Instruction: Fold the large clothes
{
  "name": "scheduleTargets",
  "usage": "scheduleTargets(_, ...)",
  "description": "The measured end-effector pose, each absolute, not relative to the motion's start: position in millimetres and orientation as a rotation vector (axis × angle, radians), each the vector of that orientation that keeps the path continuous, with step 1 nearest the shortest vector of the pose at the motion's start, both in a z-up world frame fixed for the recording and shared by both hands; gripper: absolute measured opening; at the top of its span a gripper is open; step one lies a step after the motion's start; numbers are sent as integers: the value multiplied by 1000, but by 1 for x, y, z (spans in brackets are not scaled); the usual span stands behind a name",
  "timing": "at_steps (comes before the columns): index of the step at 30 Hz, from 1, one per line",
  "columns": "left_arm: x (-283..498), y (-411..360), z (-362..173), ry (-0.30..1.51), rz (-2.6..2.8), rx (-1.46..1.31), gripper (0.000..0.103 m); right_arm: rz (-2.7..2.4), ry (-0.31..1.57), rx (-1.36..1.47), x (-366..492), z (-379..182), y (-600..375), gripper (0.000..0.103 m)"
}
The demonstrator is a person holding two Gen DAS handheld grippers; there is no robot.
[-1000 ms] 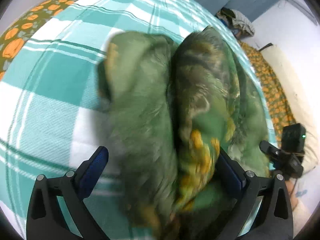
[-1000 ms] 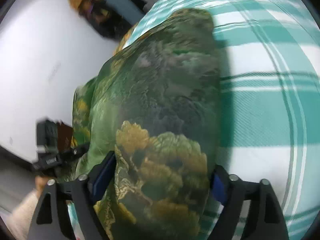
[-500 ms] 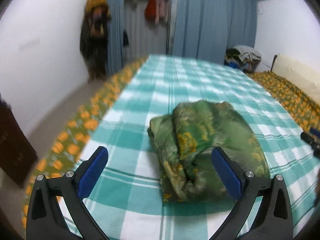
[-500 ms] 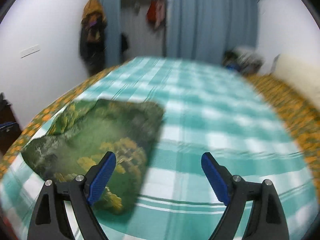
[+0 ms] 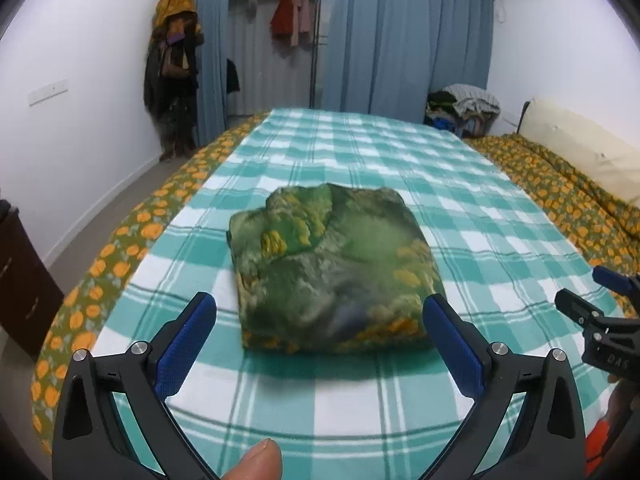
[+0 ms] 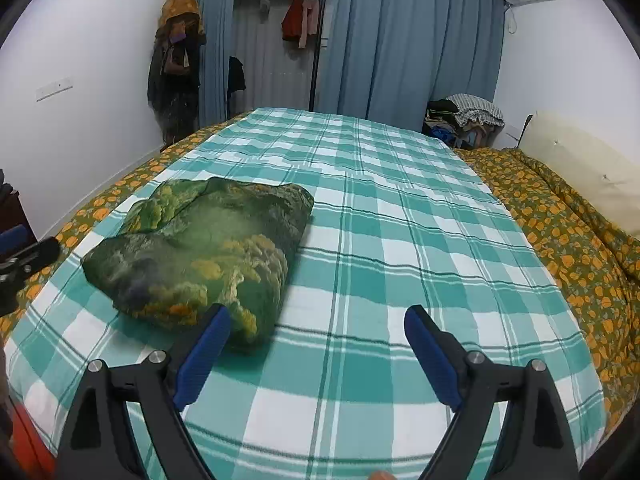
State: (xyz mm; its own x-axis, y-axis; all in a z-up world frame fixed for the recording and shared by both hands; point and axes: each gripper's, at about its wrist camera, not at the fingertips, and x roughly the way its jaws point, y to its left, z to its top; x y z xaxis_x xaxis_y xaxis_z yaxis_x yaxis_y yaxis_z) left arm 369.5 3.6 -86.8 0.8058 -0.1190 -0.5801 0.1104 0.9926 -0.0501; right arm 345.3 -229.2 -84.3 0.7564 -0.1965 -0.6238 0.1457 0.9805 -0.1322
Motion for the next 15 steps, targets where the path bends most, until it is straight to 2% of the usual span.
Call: scheduleTargets(15,347,-13,-79,645,-68,-29,103,-189,709,-70,323,-86,-230,91)
